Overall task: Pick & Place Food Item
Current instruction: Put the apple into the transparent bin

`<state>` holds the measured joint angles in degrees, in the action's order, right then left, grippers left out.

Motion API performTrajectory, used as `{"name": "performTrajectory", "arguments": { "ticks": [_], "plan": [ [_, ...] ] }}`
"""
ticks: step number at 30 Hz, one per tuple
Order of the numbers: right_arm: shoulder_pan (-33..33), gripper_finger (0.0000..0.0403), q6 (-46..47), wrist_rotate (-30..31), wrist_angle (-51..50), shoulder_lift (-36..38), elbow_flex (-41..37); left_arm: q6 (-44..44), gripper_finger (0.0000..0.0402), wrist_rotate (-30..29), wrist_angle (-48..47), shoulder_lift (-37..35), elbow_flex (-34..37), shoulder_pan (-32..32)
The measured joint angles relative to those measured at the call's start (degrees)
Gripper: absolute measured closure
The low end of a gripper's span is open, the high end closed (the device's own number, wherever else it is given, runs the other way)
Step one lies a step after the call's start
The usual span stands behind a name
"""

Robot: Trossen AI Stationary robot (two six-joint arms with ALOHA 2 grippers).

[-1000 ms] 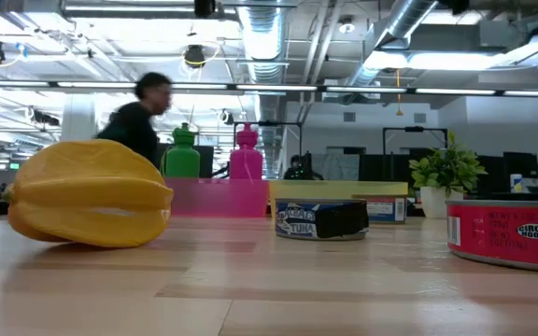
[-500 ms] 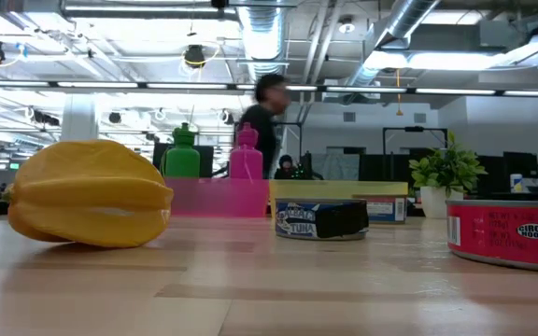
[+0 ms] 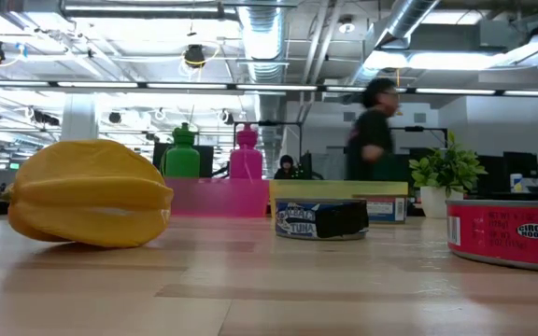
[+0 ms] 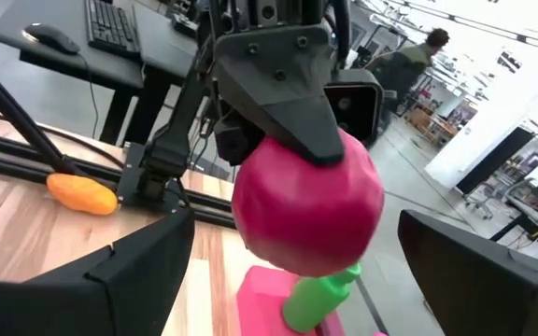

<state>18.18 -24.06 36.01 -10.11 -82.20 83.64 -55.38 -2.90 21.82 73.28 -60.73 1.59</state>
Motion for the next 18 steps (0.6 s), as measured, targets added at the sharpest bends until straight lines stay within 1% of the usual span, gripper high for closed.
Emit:
{"name": "performTrajectory", "arguments": {
  "ticks": [4, 9, 12, 15, 18],
  "plan": [
    [-0.7, 0.0032, -0.1, -0.1, -0.1, -0.8, 1.3, 1.0, 0.0131, 0.0, 2.1, 0.0, 0.0, 1.2],
    [-1.5, 0.0032, -1.7, -3.3, 0.3, -0.8, 1.4, 1.0, 0.0131, -0.1, 1.9, 0.0, 0.0, 1.3],
    [-1.8, 0.0032, -1.9, -3.6, 0.5, -1.1, 1.4, 1.0, 0.0131, -0.2, 2.0, 0.0, 0.0, 1.3],
    [-2.2, 0.0033, -1.9, -4.4, 1.7, -2.1, 1.3, 1.0, 0.0131, -0.3, 2.1, 0.0, 0.0, 1.3],
    [-2.8, 0.0033, -3.3, -6.0, 5.9, -3.1, 1.5, 1.0, 0.0131, -0.3, 2.6, 0.7, 0.0, 1.3]
  ]
}}
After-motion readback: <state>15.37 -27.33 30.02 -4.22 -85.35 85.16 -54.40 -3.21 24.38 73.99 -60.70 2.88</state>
